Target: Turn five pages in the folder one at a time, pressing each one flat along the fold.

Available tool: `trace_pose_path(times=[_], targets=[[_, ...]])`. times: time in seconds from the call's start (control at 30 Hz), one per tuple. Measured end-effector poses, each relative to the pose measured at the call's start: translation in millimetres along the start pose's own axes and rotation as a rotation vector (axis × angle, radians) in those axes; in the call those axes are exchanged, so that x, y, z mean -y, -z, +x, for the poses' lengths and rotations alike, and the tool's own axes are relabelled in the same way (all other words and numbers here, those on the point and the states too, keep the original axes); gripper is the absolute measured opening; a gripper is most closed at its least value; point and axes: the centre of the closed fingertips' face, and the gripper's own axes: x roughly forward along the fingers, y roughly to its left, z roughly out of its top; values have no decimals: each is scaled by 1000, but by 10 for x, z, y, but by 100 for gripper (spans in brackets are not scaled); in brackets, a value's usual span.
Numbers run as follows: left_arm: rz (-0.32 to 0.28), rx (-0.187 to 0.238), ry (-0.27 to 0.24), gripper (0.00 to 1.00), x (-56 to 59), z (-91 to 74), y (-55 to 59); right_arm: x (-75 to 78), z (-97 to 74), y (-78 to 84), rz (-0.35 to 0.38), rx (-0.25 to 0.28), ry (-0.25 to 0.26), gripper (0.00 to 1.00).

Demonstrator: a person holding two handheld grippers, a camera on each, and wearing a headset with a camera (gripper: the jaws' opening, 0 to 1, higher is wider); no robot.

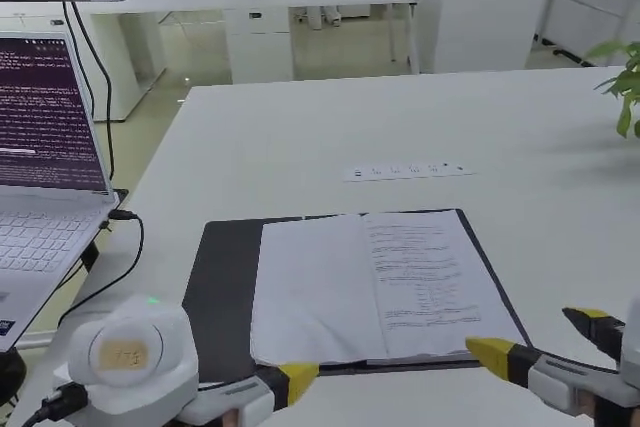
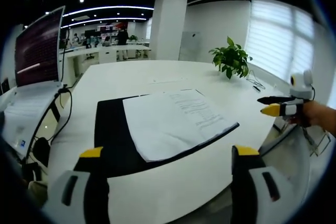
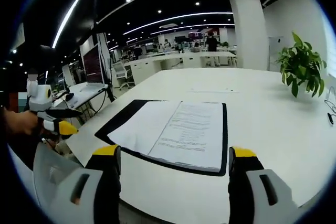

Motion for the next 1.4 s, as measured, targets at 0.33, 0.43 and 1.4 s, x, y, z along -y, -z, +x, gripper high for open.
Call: trace_pose_path(times=[0.33, 0.43, 1.4], targets=[[50, 37, -18, 99, 15, -199, -105, -61, -135, -53, -32, 27, 10, 100], [51, 45, -25, 99, 6, -246, -125, -74, -155, -24, -69, 21, 9, 100], [-38, 9, -58, 96, 66, -150, -6, 194, -72, -77, -110, -2, -22, 95]])
